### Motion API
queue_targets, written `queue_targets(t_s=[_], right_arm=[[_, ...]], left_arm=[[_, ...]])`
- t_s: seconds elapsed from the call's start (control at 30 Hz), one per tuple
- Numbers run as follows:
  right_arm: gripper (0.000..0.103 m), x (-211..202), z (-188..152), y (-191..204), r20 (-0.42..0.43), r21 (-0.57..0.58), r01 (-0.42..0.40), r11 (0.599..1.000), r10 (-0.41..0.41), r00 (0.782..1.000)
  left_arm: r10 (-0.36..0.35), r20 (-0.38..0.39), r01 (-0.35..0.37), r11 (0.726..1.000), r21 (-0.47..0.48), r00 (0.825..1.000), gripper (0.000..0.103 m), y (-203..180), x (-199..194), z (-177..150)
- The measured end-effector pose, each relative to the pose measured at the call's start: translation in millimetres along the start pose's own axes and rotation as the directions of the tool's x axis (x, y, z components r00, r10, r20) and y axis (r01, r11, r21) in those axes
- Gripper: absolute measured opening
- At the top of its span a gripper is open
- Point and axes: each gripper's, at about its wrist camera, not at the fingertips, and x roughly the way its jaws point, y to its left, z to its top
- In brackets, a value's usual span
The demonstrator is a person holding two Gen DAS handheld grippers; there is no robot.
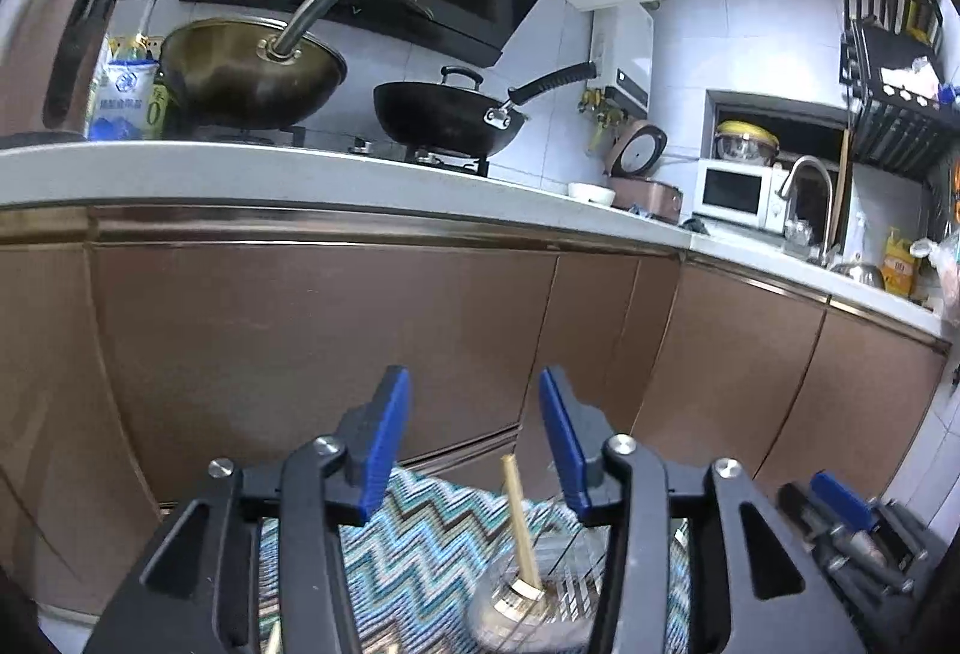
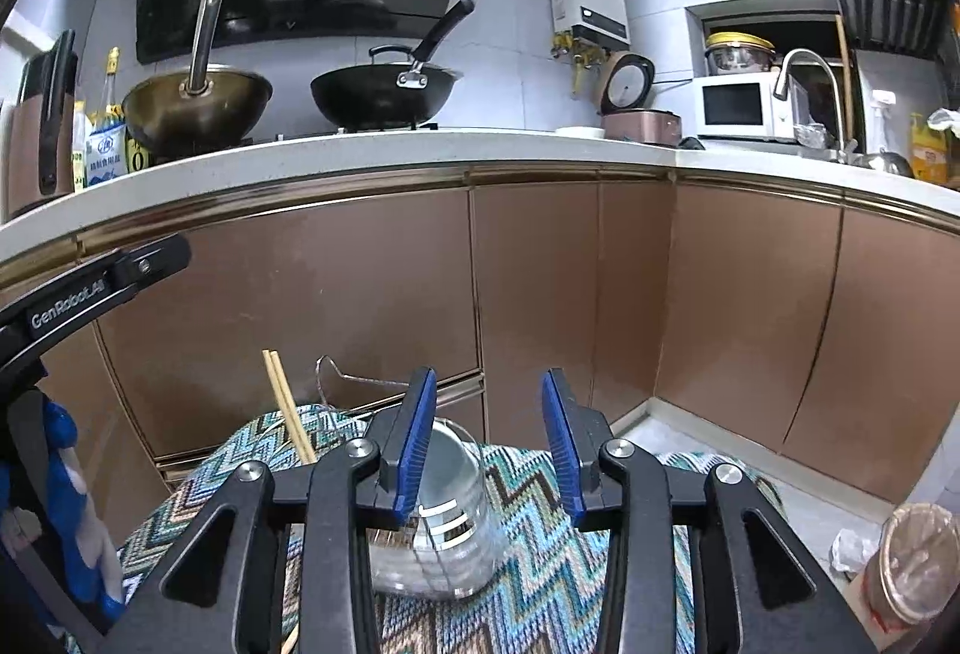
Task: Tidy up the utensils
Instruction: 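Open both tools to release the chopstick and spoon into the caddy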
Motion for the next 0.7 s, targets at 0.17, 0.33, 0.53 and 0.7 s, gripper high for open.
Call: queue_targets(t_s=[0.17, 0.33, 0.53, 0.7], right_arm=[[0.038, -27.9, -0.4, -9.9, -0.007, 0.037, 0.014, 0.999, -0.014, 1.0], [0.038, -51.8, 2.1, -15.8, -0.007, 0.062, 0.029, 0.998, -0.029, 1.0], [0.038, -71.0, -4.3, -13.2, -0.024, 0.076, 0.022, 0.997, -0.021, 1.0], [0.038, -86.5, -9.7, -12.9, -0.038, 0.087, 0.014, 0.996, -0.011, 0.999]], left_arm=[[0.047, -0.031, -0.045, 0.998, 0.038, 0.998, 0.045, 15.8, -26.8, 0.3], [0.103, -0.081, -0.101, 0.994, 0.028, 0.991, 0.045, 41.0, -48.1, 4.4], [0.147, -0.101, -0.148, 0.989, 0.0, 0.984, 0.045, 72.1, -75.7, 11.3], [0.162, -0.118, -0.164, 0.986, -0.01, 0.98, 0.045, 92.0, -95.1, 15.0]])
